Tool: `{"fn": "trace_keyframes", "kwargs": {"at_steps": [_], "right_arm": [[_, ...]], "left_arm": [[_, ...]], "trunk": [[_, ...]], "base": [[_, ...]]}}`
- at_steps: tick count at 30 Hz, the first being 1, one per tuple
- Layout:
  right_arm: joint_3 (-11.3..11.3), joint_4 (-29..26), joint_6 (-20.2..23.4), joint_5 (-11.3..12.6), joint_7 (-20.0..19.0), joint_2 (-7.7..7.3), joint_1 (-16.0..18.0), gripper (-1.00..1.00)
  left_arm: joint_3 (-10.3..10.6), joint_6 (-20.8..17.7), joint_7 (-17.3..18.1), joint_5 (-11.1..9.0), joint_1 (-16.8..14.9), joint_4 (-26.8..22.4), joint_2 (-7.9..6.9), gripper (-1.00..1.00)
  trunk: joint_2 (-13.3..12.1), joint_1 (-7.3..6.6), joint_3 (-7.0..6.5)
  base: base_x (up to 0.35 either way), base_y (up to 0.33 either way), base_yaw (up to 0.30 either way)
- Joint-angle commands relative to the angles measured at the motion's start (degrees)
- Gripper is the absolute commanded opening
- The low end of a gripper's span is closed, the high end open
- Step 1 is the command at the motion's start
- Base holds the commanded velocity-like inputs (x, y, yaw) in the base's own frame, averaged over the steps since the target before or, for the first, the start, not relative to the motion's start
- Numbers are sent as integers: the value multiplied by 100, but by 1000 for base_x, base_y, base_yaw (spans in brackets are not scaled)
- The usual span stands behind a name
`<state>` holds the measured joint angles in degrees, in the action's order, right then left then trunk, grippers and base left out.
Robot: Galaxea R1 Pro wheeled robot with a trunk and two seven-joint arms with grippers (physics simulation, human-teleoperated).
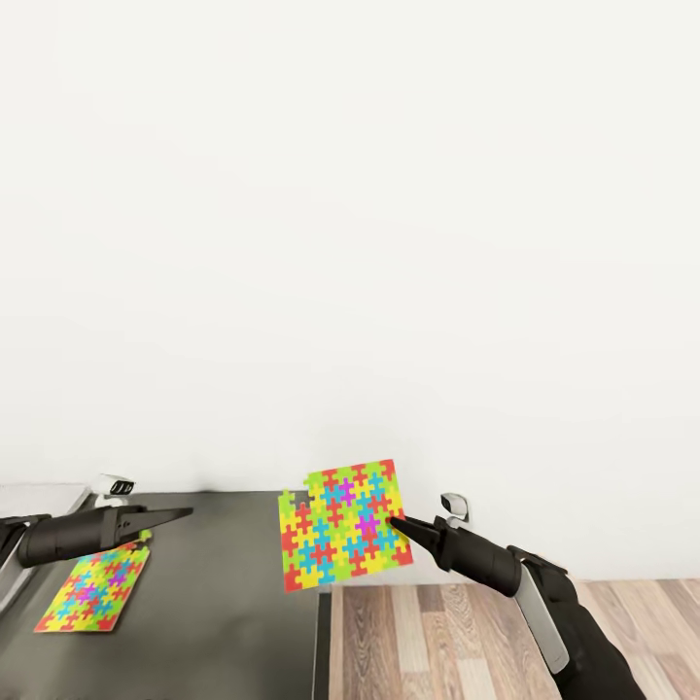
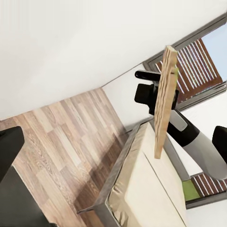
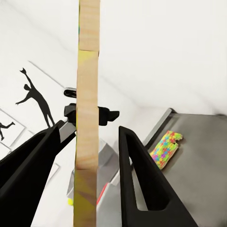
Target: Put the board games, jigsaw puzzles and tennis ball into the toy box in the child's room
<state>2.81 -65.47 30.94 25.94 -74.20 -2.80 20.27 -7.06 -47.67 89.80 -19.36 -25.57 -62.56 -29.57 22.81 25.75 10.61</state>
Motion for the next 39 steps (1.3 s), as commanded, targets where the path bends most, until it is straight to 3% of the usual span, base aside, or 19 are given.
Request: {"fn": "trace_keyframes", "kwargs": {"at_steps": [1, 14, 39], "right_arm": [[1, -1, 52, 23, -7, -1, 3, -100], [1, -1, 56, 17, 14, 2, 3, -100], [1, -1, 60, 17, 20, 7, 3, -100]], "left_arm": [[5, -60, 21, -1, -4, 0, 0, 100], [10, -59, 21, 7, -2, -1, 8, 100], [12, -54, 21, 19, -1, -25, 40, 100]], "trunk": [[11, 4, 2], [11, 4, -101], [11, 4, -208]], "base": [[0, 0, 137], [-31, 10, 180], [-13, 8, 266]]}}
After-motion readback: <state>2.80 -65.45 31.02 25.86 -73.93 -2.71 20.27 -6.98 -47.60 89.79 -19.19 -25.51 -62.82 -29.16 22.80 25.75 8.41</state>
